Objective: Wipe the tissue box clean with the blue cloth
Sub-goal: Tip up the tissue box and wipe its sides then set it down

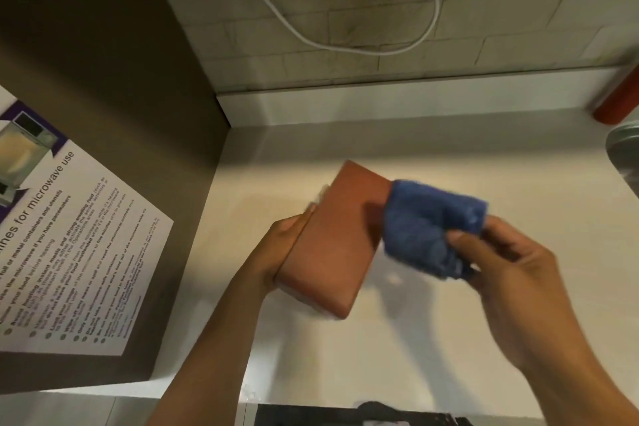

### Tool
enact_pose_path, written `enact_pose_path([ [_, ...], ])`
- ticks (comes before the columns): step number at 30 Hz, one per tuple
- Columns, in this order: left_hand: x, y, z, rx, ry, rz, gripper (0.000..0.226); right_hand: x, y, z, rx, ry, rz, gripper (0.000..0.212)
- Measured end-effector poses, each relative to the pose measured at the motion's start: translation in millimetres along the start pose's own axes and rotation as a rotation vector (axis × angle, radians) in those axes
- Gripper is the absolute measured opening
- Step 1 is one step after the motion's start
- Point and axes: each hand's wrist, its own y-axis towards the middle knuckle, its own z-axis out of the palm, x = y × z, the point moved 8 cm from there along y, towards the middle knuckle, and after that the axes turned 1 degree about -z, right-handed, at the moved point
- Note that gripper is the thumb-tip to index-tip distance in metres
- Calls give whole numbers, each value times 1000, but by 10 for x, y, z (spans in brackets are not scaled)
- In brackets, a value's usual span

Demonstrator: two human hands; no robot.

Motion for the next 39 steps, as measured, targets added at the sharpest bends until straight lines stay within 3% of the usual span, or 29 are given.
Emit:
enact_pose_path([
  [2,-109,-60,-57,-40,-138,0,47,-94,72,-262,-112,85,53,17],
  [4,-325,-126,-133,-88,-69,119,58,-247,82,-402,-176,126,130,15],
  [10,-756,-309,-136,-185,78,461,40,-485,35,-377,-242,229,204,16],
  [14,-900,-263,-109,-202,252,544,57,-525,55,-368,-264,245,180,16],
  [19,-791,-32,-118,-232,366,469,50,-577,52,-381,-285,222,153,14],
  [22,-577,141,-73,-181,296,360,44,-560,64,-401,-305,228,118,9],
  [27,-417,241,-9,-132,178,273,64,-538,202,-313,-341,244,86,13],
  [30,-391,211,12,-164,154,254,88,-525,278,-237,-346,255,72,13],
  [33,-339,158,4,-228,82,202,94,-549,276,-132,-307,247,83,10],
  [39,-256,24,-23,-376,-153,254,58,-579,144,-34,-280,250,85,11],
])
